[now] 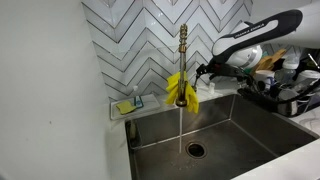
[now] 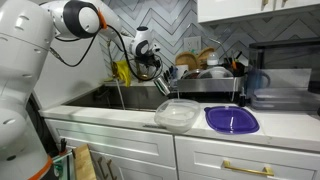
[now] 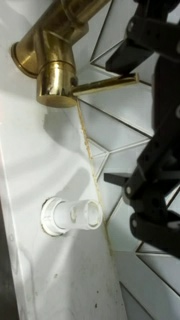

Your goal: Open the tap, then fetch some water in the bowl and put the lid on the bowl

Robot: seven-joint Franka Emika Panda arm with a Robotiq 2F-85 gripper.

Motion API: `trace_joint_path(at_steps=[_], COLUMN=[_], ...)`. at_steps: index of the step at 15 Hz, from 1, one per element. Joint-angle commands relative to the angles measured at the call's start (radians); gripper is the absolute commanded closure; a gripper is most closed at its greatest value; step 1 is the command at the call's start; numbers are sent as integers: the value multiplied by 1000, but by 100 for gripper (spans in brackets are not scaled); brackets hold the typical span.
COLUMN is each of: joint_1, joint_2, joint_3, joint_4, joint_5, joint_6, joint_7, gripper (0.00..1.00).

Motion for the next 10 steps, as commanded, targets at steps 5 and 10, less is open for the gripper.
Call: trace_joint_path(at_steps=[5, 10], joint_1=[-24, -81], joint_2=[-163, -336], joint_3=[-42, -46], joint_4=[-47, -99], joint_5=[-5, 47], joint_6=[-285, -535], joint_7=[106, 55], gripper=[0, 0])
